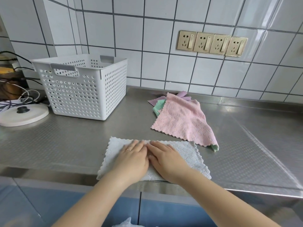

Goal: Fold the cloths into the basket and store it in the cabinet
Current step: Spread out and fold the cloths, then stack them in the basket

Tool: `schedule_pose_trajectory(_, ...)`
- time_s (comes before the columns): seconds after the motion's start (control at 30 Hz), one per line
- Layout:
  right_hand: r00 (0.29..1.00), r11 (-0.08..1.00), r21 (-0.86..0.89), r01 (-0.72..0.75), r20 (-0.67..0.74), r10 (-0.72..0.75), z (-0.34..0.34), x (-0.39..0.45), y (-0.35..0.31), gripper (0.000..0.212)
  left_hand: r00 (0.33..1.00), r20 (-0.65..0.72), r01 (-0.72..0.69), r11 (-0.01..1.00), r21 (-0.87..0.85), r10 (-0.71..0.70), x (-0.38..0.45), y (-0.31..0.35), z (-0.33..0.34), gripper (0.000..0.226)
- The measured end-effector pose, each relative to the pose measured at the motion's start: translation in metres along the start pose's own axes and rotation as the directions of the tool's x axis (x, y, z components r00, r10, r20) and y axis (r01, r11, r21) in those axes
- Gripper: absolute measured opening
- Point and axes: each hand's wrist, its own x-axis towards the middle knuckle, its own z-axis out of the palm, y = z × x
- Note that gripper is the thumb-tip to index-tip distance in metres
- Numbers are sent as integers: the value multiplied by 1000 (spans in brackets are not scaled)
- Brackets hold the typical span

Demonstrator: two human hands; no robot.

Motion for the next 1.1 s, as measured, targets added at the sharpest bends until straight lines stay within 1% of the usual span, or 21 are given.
schedule_pose_trajectory(0.13,998,998,-54,-36,53,39,-4,-13,27,51,998,59,33,999,-14,-32,-3,-21,-1,65)
schedule_pose_trajectory(0.27,991,991,-85,-108,73,114,-12,-31,59,55,996,64,57,998,-27,-55,-8,-32,-5,68)
schedule_pose_trajectory(0.3,988,988,-88,-130,76,136,-13,-34,64,57,997,61,59,998,-34,-57,-9,-31,-8,68)
schedule_pose_trajectory(0.37,982,982,-102,-159,90,168,-15,-34,67,57,1000,0,23,997,-69,-23,-13,-24,-17,64)
schedule_pose_trajectory(0.4,980,981,-110,-162,95,173,-16,-30,65,56,997,-75,-34,993,-117,26,-17,-19,-21,59)
schedule_pose_trajectory(0.43,983,983,-105,-151,88,161,-17,-24,62,53,978,-182,-130,978,-164,99,-23,-12,-25,51)
schedule_pose_trajectory(0.47,989,989,-81,-125,65,130,-19,-18,57,50,938,-290,-248,951,-186,188,-30,-4,-30,42)
schedule_pose_trajectory(0.5,996,995,-50,-83,33,85,-22,-10,51,47,894,-356,-351,920,-177,273,-38,6,-35,34)
schedule_pose_trajectory(0.53,999,999,-20,-38,8,38,-22,-2,44,45,853,-379,-438,887,-145,359,-47,14,-37,29)
schedule_pose_trajectory(0.57,1000,1000,4,2,-2,-2,-22,5,37,43,827,-359,-497,861,-105,433,-53,20,-36,26)
schedule_pose_trajectory(0.6,999,999,26,32,2,-33,-21,11,31,43,819,-310,-525,848,-67,483,-59,23,-34,24)
schedule_pose_trajectory(0.67,997,996,66,64,27,-65,-17,22,23,46,822,-234,-534,845,-5,519,-64,25,-28,26)
schedule_pose_trajectory(0.7,996,994,80,75,42,-78,-15,26,19,47,827,-229,-527,850,5,514,-65,23,-26,28)
schedule_pose_trajectory(0.77,995,993,85,82,53,-87,-13,32,19,48,829,-269,-511,859,-5,491,-65,17,-25,32)
schedule_pose_trajectory(0.83,994,994,68,86,58,-90,-14,34,22,48,818,-298,-514,858,7,492,-67,11,-26,35)
schedule_pose_trajectory(0.93,989,992,12,126,76,-127,-17,34,26,48,808,-285,-528,848,40,516,-71,-2,-31,41)
schedule_pose_trajectory(1.0,987,990,-8,141,84,-139,-19,32,29,49,815,-278,-518,854,46,509,-73,-13,-36,38)
schedule_pose_trajectory(1.1,987,991,-17,136,93,-133,-23,29,32,46,844,-245,-476,877,69,477,-75,-36,-44,33)
